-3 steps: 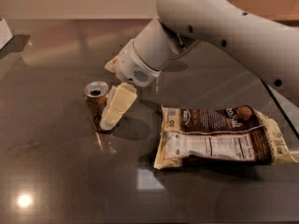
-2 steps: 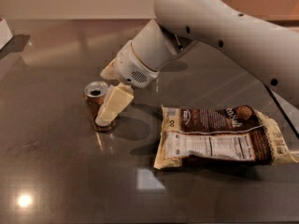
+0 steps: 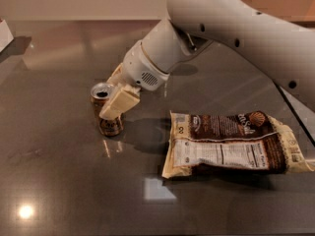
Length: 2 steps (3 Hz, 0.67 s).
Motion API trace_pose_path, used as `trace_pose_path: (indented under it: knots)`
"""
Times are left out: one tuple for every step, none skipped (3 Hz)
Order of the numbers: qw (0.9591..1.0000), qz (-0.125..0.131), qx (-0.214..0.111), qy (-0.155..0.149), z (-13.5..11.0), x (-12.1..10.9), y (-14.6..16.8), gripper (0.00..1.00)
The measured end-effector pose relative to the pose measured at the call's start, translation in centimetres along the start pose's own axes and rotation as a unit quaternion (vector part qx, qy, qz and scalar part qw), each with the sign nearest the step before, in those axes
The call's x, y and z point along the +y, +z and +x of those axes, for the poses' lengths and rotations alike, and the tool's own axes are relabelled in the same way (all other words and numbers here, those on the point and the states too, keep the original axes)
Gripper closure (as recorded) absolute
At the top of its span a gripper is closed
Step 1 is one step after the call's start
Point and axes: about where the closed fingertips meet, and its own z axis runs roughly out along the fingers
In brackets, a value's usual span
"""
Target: Move orange can near green can
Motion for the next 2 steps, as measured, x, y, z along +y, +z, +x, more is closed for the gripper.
trace_pose_path:
  knots:
    - [0.9999,0.012,0.0,0.013,0.7,-1.2,-1.7,0.88]
    - [0.9986,0.031,0.001,0.044,2.3,-3.9,-3.9,1.0]
